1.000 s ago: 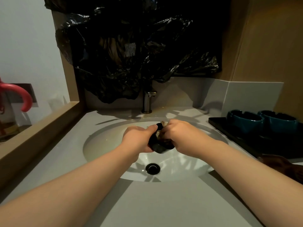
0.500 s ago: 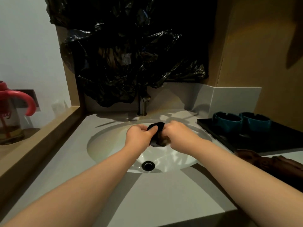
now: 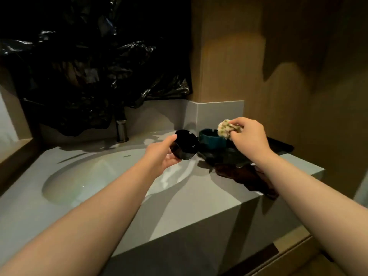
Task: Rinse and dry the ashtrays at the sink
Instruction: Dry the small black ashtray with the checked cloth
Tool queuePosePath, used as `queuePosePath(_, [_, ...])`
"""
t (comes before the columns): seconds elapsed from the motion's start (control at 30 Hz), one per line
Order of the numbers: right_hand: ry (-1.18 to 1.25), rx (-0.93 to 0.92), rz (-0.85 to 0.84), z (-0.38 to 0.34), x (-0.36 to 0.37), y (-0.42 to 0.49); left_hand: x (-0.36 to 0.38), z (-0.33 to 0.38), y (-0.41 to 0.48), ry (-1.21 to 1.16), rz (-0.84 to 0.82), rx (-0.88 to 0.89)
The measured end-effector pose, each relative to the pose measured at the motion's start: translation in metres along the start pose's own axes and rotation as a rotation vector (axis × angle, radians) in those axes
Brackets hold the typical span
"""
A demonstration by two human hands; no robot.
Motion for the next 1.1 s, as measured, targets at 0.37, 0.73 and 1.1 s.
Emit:
queuePosePath(0.37, [-0.350,0.070,-0.169,0.133,-0.046,0.005,0.089,-0.035,-0.003,-0.148,-0.078,-0.063])
queuePosePath(0.73, [-0.546,0.150,-0.273,0.152,-0.037,0.019,0.092,-0.046,0.006,-0.126,-0.087,-0.103])
queuePosePath(1.1, [-0.200,-0.107,-0.491,0.044,-0.013,0.000,0.111,-0.037,0.016,-0.066,-0.199,-0.033])
Point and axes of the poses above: each hand's wrist, its own y-axis towards the middle knuckle, its own x-axis out of the palm, z = x × y, the point moved 5 cm from there along y, towards the middle knuckle, and after that the axes turned 15 degrees about x, right-handed, at the moved point
